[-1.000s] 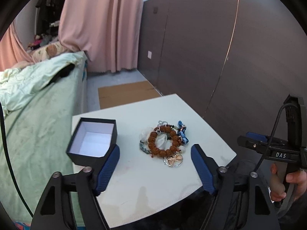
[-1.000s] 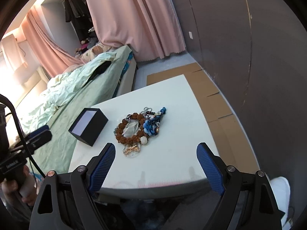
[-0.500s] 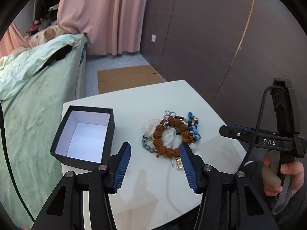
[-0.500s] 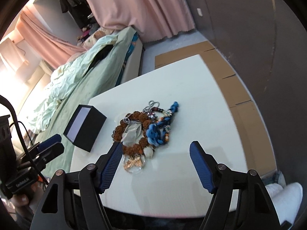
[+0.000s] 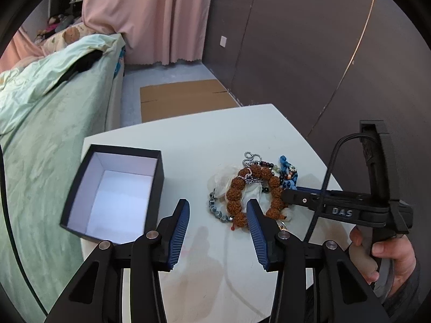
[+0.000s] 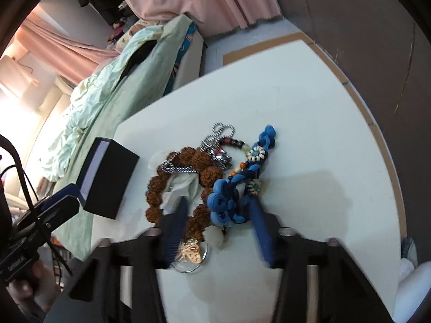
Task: Organize jewelry
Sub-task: 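Grasp the brown bead bracelet with the left gripper while the right gripper grasps the blue tassel keychain, then lift the brown bead bracelet with the left gripper and lower it into the black box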
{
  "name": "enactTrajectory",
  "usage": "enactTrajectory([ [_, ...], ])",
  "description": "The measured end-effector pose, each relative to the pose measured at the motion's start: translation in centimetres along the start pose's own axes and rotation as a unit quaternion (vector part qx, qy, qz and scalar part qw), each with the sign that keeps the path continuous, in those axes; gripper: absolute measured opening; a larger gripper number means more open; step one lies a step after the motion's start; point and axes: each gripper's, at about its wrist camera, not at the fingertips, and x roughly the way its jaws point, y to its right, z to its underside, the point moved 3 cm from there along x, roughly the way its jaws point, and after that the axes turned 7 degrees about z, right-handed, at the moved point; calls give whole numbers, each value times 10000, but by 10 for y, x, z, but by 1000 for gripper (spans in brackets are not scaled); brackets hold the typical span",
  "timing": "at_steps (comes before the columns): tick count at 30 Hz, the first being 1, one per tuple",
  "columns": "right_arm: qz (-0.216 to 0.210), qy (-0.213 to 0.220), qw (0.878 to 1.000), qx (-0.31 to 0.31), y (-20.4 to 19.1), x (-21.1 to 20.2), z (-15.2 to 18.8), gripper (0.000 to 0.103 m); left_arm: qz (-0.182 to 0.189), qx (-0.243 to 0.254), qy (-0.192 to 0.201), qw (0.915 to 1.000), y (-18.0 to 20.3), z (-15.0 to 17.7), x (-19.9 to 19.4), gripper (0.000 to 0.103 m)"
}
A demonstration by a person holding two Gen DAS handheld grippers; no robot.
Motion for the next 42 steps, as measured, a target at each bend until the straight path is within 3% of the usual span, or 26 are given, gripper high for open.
enactTrajectory([
  [2,-178,48,9997,146,6,-4,-1,17,35,-43,-83,9999,1,1,9,46],
  [11,-488,337,9954,756,32,-31,1,17,105,113,-375,9992,16,6,46,46],
  [18,-525,412,9944,820,34,-41,3,17,-99,155,-407,9990,17,6,68,46],
  [20,-541,444,9942,822,33,-44,2,17,-81,74,-456,9989,13,7,75,37],
  [25,-565,477,9941,799,31,-50,4,17,-16,-148,-606,9980,4,9,88,30],
  [28,-577,498,9940,784,29,-53,5,17,87,-173,-667,9976,5,8,89,22],
  [31,-593,529,9940,751,26,-56,6,17,140,-178,-736,9970,7,7,86,20],
  [42,-704,692,9923,754,18,-70,12,17,218,66,-94,9997,27,-15,23,20],
])
